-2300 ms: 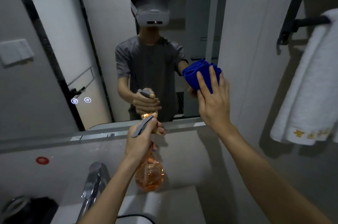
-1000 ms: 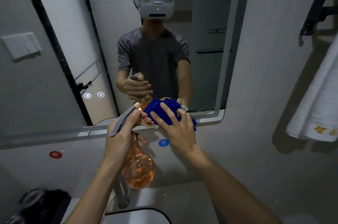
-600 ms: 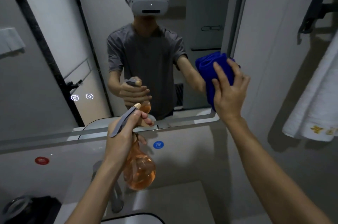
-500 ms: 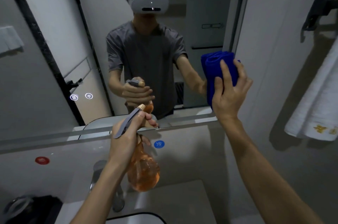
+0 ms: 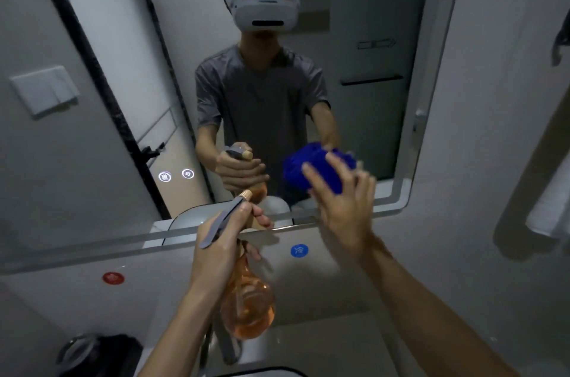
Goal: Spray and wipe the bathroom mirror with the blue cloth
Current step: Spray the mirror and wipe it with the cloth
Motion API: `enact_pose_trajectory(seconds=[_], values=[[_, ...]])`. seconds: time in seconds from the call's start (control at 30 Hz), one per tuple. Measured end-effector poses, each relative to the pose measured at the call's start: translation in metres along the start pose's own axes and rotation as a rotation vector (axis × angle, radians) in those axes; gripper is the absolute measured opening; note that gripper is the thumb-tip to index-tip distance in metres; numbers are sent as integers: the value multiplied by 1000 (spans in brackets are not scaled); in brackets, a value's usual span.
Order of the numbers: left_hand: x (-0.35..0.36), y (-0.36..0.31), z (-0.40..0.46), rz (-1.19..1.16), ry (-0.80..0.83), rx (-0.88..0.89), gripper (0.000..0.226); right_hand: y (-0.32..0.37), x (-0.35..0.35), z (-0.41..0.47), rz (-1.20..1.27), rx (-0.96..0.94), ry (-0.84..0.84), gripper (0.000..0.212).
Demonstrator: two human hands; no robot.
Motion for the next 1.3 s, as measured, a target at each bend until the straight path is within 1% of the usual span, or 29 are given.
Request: enact_pose_trajectory(seconds=[0.07,0.1,0.2,0.3,0.37,0.43,0.53,0.57,0.6,0.67,0.7,0.73,0.77,0.8,0.87,0.93,1.03,1.2,1.3], values=[[-6,-3,3,16,-8,5,24,-6,-19,61,73,155,-95,53],[-9,-4,4,18,-12,6,25,-7,-29,92,92,207,-149,45],[-16,-9,6,-4,-19,12,26,1,-51,159,110,303,-283,42],[-25,-12,7,-14,-27,10,25,24,-50,164,99,348,-313,44],[-34,-13,6,-14,-27,17,28,47,-34,134,69,264,-232,47],[-42,-13,5,-1,-18,28,32,71,-10,83,37,110,-87,51],[-55,-11,2,3,-3,31,29,94,19,-5,27,-102,64,74],[-58,-11,1,17,5,31,29,96,23,-28,23,-152,98,74],[-61,-10,-1,42,9,33,29,96,25,-43,25,-192,122,70],[-68,-9,-4,83,1,48,28,89,24,-49,32,-248,158,63],[-71,-8,-5,89,-6,48,28,83,23,-43,33,-248,166,66],[-74,-7,-7,88,-11,44,29,76,20,-32,36,-208,149,71],[-77,-6,-8,87,-15,44,32,66,15,-16,42,-120,105,72],[-79,-6,-9,91,-16,47,34,55,9,3,54,-2,42,67],[-80,-6,-10,100,-15,50,36,32,-5,38,88,218,-70,47],[-80,-7,-10,106,-21,58,37,17,-17,60,112,317,-128,40],[-78,-8,-10,103,-27,62,38,14,-21,64,100,319,-141,40],[-74,-8,-16,122,-20,49,30,16,-23,65,112,352,-144,42],[-82,-11,-17,94,-22,61,37,24,-26,77,127,335,-129,42]])
Point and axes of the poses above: each hand's wrist, its own z-axis towards the middle knuckle, its own x-axis out of the palm, y = z × x, the point moved 4 cm from there along z, towards the middle knuckle, and after that the axes turned 9 degrees about x, right-handed, at the moved point
